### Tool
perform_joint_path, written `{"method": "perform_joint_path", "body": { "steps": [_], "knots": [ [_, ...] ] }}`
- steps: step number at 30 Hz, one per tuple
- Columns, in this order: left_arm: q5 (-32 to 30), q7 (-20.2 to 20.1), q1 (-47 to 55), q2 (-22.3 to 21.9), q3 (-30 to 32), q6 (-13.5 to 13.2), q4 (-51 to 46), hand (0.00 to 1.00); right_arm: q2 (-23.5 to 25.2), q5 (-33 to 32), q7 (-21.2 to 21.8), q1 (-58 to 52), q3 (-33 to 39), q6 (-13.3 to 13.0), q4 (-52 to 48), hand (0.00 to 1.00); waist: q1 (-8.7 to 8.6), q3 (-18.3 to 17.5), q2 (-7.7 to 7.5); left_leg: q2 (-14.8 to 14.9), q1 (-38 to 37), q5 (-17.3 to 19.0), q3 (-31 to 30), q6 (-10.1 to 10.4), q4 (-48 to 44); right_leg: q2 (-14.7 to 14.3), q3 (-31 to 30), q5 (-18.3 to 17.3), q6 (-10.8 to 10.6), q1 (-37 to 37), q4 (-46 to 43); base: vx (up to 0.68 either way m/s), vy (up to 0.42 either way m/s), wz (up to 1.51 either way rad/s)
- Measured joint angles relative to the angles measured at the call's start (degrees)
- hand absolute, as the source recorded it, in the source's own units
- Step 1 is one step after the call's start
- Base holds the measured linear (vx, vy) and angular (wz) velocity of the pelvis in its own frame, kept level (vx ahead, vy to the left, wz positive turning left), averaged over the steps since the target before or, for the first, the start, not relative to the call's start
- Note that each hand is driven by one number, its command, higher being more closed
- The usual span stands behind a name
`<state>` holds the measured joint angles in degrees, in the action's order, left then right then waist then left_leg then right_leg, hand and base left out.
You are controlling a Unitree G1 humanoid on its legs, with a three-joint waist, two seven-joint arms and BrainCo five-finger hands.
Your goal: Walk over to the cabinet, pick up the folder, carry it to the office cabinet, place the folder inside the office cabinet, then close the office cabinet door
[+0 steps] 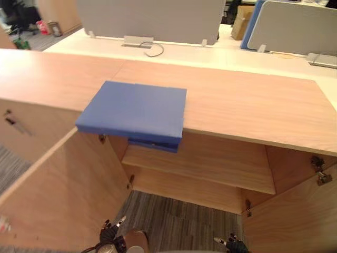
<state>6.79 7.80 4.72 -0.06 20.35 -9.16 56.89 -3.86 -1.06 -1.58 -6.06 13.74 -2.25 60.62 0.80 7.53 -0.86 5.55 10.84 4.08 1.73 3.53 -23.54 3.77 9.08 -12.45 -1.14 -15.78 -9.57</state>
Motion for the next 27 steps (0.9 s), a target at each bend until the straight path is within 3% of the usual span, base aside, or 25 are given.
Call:
{"method": "perform_joint_path", "body": {
  "steps": [1,4,6,7,10,15,21,27],
  "knots": [
    [0.0,0.5,0.0,0.8,0.0,-0.2,0.3,0.00,1.2,0.0,0.1,0.1,0.0,-0.2,-0.1,0.00,-0.35,-0.5,-1.67,-1.3,-3.0,-1.2,1.5,-1.0,4.9,2.0,-0.1,1.1,-0.9,1.0,-1.7,0.45,0.291,-0.26],
    [0.1,0.4,0.0,1.1,-0.2,-0.2,2.6,0.00,2.4,0.0,0.3,0.2,0.3,-0.3,-0.1,0.00,-0.02,-1.2,-1.64,-1.6,-8.2,-3.0,3.9,-1.9,12.1,2.5,-0.8,0.9,-0.9,2.0,0.0,0.24,0.171,-0.36],
    [0.4,-1.5,-0.1,2.4,-2.8,0.0,4.1,0.00,2.4,0.1,0.6,0.2,0.3,-0.7,-0.1,0.00,-0.45,-1.4,-1.97,-2.9,-12.1,-4.5,5.3,-2.0,17.1,2.5,-0.9,2.8,-1.0,3.4,3.7,0.06,0.078,-0.24],
    [1.4,-3.2,-0.1,3.2,-4.0,0.1,5.1,0.00,2.3,0.4,1.0,0.0,0.8,-0.6,0.7,0.00,-0.81,-2.2,-2.53,-4.5,-13.4,-5.4,5.5,-1.8,19.7,3.5,-0.6,4.0,-2.0,4.8,3.2,0.04,0.006,-0.11],
    [9.0,-7.8,-0.2,3.0,-4.8,1.4,8.4,0.00,0.6,3.0,1.7,-0.2,3.0,0.1,2.3,0.00,-1.38,-3.7,-0.80,-4.9,-17.0,-9.6,6.1,-1.5,28.7,3.6,-1.5,3.7,-2.4,5.6,3.9,0.05,-0.004,-0.14],
    [20.6,-12.2,0.4,3.3,-5.0,2.5,8.5,0.00,-0.3,4.6,3.0,-2.2,3.0,2.1,3.6,0.00,-1.38,-3.2,-0.59,-4.9,-17.3,-9.8,6.5,-1.3,28.9,3.3,-1.6,3.7,-2.5,5.4,4.2,-0.04,-0.016,-0.07],
    [31.6,-13.1,1.7,3.7,-7.6,2.3,7.4,0.00,-0.3,4.5,3.2,-2.6,3.0,2.3,4.1,0.00,-1.39,-3.1,-0.71,-5.6,-16.9,-10.0,5.5,-1.5,29.0,3.7,-1.0,3.4,-3.3,5.5,4.3,-0.06,0.011,0.08],
    [39.4,-11.2,8.2,2.2,-12.8,1.2,-9.9,0.00,-0.3,4.5,2.8,-2.5,2.0,2.4,4.1,0.00,-0.93,-3.2,-1.21,-7.3,-15.2,-10.5,2.8,-2.3,29.0,4.9,1.5,3.2,-4.1,5.5,4.6,-0.01,0.024,0.25]
  ]
}}
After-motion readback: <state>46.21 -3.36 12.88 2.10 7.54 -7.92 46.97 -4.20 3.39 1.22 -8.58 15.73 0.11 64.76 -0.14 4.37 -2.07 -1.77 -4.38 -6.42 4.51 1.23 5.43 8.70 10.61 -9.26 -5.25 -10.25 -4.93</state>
